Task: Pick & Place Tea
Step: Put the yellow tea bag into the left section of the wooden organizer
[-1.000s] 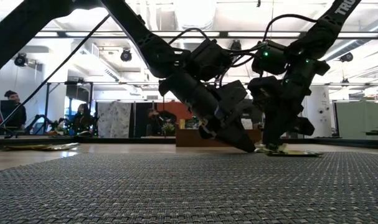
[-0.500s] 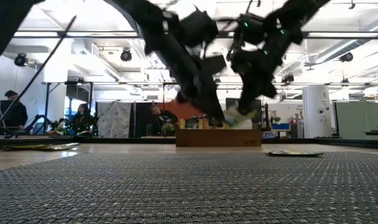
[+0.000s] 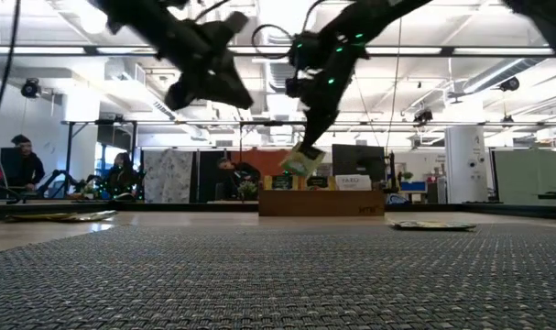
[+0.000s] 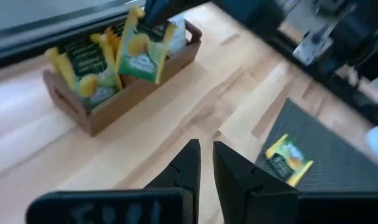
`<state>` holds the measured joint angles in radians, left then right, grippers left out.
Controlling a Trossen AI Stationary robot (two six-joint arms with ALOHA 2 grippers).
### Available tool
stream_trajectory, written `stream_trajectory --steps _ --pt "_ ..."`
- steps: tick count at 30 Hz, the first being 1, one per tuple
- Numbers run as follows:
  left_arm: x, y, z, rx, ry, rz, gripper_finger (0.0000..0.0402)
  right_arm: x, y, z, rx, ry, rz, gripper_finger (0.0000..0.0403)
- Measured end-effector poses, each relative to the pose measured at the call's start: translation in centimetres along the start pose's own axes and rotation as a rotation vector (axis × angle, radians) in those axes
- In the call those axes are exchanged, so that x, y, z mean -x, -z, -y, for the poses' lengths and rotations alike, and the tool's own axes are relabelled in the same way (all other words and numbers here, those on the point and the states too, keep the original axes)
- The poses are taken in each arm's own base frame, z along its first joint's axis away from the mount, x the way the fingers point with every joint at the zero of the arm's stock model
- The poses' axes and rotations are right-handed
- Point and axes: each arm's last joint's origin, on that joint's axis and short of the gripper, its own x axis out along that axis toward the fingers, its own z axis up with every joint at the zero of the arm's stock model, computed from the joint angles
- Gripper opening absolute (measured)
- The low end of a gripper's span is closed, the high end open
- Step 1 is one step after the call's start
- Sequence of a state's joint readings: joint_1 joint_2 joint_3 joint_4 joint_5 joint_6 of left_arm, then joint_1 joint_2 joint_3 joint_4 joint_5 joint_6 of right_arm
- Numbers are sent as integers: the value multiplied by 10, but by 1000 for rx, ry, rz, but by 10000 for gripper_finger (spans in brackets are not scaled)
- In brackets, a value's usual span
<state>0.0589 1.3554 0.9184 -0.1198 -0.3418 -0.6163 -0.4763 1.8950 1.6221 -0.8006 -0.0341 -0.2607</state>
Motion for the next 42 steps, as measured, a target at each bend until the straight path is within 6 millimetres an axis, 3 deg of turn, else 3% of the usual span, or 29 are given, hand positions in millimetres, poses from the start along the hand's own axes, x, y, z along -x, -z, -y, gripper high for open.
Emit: stream_trajectory --steps 7,18,24,34,42 --pt "28 20 -25 128 29 31 39 -30 -40 12 194 70 -92 8" --pt "44 24 -33 67 67 76 39 -56 -73 8 425 110 -195 8" --pt "44 23 -33 57 67 82 39 -65 -67 3 489 94 -278 8" --pt "44 23 -34 48 31 105 39 -68 -69 3 521 114 -259 8" --pt "44 23 -34 51 29 105 39 -85 -58 -2 543 59 -297 9"
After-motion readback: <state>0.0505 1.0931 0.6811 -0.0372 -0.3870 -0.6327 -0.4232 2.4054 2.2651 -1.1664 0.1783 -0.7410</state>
